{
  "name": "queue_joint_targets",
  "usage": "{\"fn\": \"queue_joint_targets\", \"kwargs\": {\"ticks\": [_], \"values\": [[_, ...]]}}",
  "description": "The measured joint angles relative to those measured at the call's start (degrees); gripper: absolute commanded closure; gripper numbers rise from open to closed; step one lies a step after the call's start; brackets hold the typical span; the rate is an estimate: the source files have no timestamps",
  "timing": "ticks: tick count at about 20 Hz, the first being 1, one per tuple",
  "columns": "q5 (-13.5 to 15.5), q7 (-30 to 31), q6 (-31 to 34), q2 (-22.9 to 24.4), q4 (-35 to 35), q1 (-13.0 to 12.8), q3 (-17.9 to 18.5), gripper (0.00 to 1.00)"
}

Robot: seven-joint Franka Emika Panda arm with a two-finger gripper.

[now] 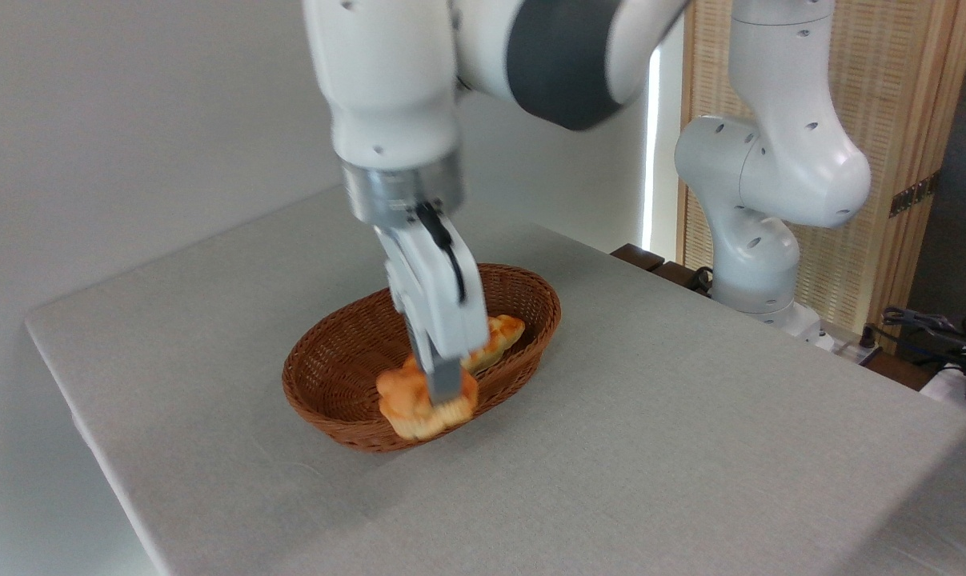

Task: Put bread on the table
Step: 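Lift the roll out of the basket and lower it beside the basket, then release the roll on the table and raise the gripper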

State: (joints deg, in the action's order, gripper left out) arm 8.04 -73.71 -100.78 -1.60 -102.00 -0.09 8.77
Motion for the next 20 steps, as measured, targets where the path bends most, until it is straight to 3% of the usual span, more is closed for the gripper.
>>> {"fn": "queue_joint_targets", "kwargs": {"ticks": [2, 4, 5, 9, 20], "values": [[-0.70, -3.87, -2.18, -1.90, -0.93, 0.29, 1.50, 0.34], [-1.92, -4.86, -4.52, -4.52, -1.95, 0.28, 1.58, 0.05], [-2.22, -4.87, -5.91, -6.00, -2.27, 0.17, 1.53, 0.00], [-2.52, -4.86, -9.29, -10.16, -2.19, 0.19, 1.52, 0.00], [-2.53, -4.82, -9.30, -9.17, -0.66, 1.67, 1.54, 0.00]]}}
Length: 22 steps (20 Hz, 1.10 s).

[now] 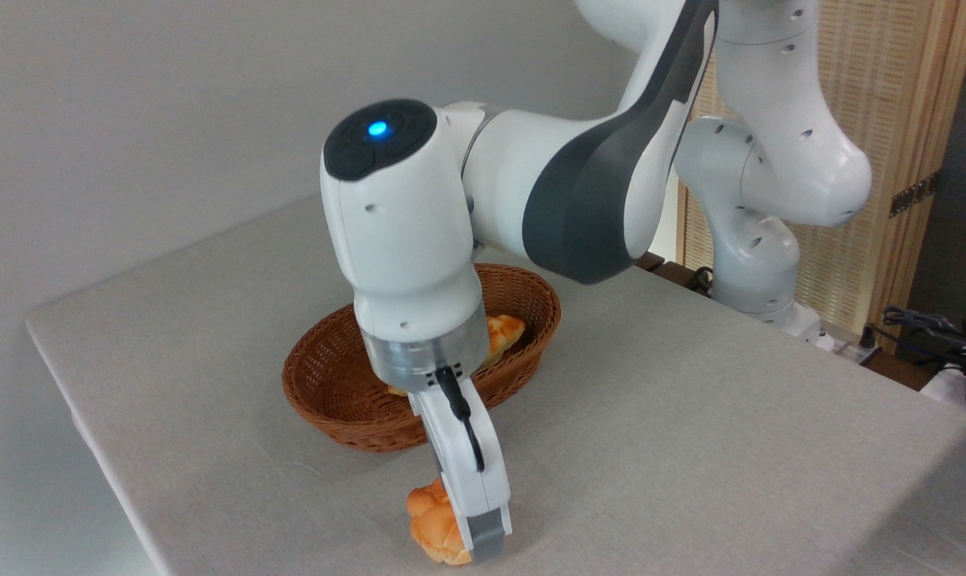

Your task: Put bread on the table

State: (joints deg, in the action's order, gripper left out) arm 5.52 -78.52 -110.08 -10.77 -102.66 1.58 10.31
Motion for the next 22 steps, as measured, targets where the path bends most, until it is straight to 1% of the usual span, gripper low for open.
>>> {"fn": "queue_joint_targets", "kwargs": {"ticks": [4, 5, 7, 9, 10, 13, 15, 16, 17, 18, 20, 22], "values": [[0.05, 0.08, 0.94, 2.87, 2.89, 2.15, 0.05, 0.00], [0.33, 0.08, 2.47, 3.89, 3.70, 2.70, 0.05, 0.00], [2.27, 1.03, 7.61, 5.78, 6.01, 3.50, 0.06, 0.00], [4.85, 6.59, 12.20, 7.16, 8.58, 4.03, -0.42, 0.00], [5.56, 10.39, 13.19, 7.66, 9.33, 4.36, -1.48, 0.00], [5.77, 23.47, 13.68, 8.66, 10.13, 5.10, -7.95, 0.00], [5.77, 28.07, 13.68, 9.02, 10.31, 5.10, -11.32, 0.00], [5.76, 29.40, 13.68, 9.28, 10.33, 5.10, -12.46, 0.00], [5.64, 30.13, 13.72, 9.57, 10.33, 5.11, -13.24, 0.00], [4.86, 30.36, 13.79, 9.84, 10.33, 5.11, -13.80, 0.00], [1.67, 30.43, 14.07, 10.18, 10.33, 4.49, -14.37, 0.00], [-0.76, 30.50, 14.28, 10.21, 10.27, 2.77, -14.38, 0.00]]}}
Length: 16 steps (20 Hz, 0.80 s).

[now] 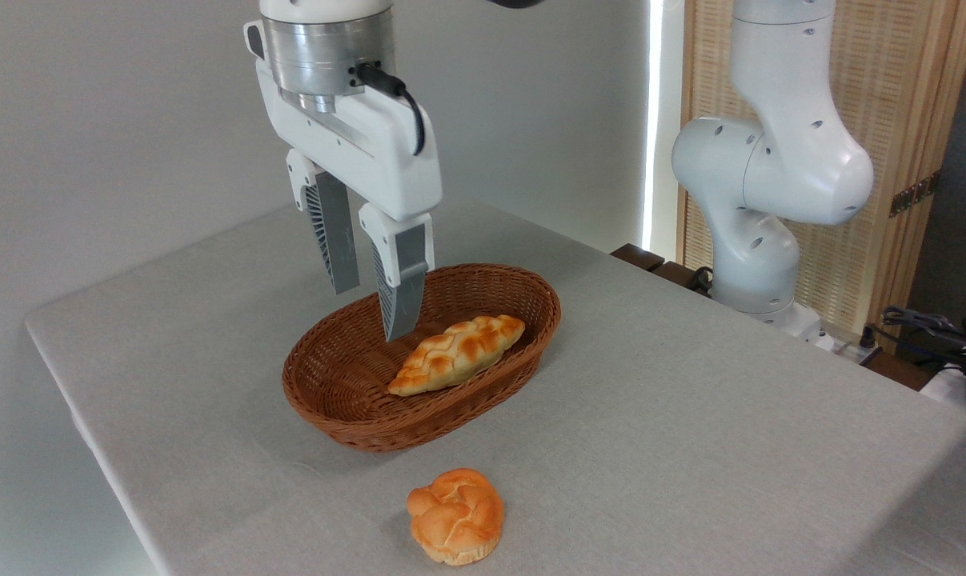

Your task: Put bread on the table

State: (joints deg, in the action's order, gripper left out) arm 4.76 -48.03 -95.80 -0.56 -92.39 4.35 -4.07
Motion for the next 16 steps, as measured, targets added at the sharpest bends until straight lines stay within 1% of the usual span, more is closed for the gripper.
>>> {"fn": "queue_joint_targets", "kwargs": {"ticks": [2, 4, 5, 7, 12, 16], "values": [[-1.11, 0.37, 0.04, 0.00, -0.05, -1.81, 0.67, 0.00], [-1.36, 0.42, 0.43, 0.02, -0.05, -4.54, 3.63, 0.00], [-1.36, 0.42, 0.63, 0.04, -0.05, -5.46, 4.87, 0.00], [-1.36, 0.42, 0.69, 0.13, -0.05, -6.02, 5.70, 0.00], [-1.36, 0.43, 0.72, 0.20, -0.05, -6.73, 5.64, 0.00], [-1.36, 0.43, 0.74, 0.20, -0.05, -6.81, 5.62, 0.00]]}}
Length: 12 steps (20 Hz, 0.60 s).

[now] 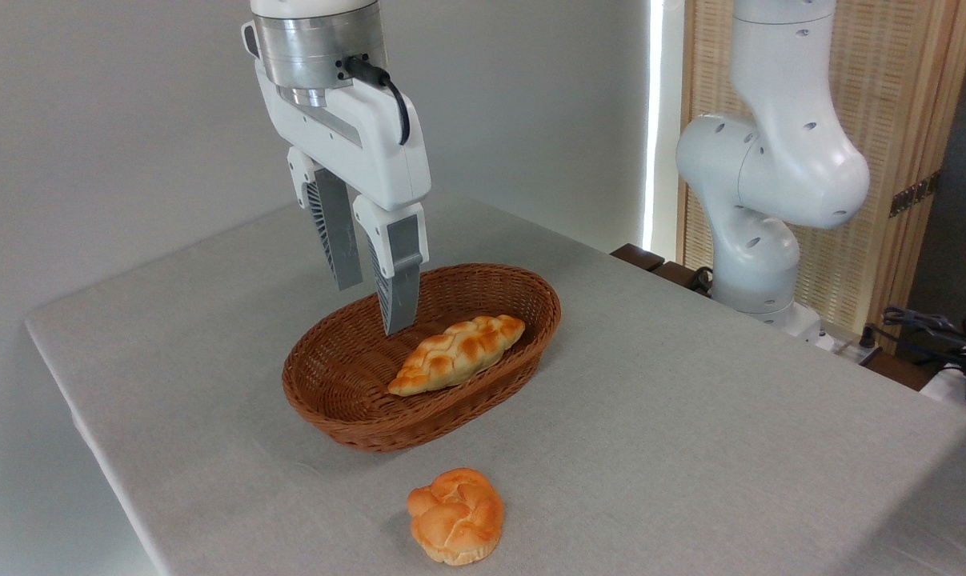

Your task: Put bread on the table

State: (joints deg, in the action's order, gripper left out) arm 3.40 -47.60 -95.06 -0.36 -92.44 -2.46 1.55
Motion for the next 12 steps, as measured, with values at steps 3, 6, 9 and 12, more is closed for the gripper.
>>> {"fn": "queue_joint_targets", "kwargs": {"ticks": [3, 6, 9, 12], "values": [[0.00, 1.28, 0.00, 0.00, 0.00, 0.00, 0.00, 0.00], [0.00, 3.81, 0.17, 0.00, 0.00, -0.03, -0.04, 0.00], [0.00, 4.96, 1.24, 0.00, 0.00, -0.03, -0.05, 0.00], [0.00, 5.16, 1.41, 0.00, 0.00, -0.04, -0.05, 0.00]]}}
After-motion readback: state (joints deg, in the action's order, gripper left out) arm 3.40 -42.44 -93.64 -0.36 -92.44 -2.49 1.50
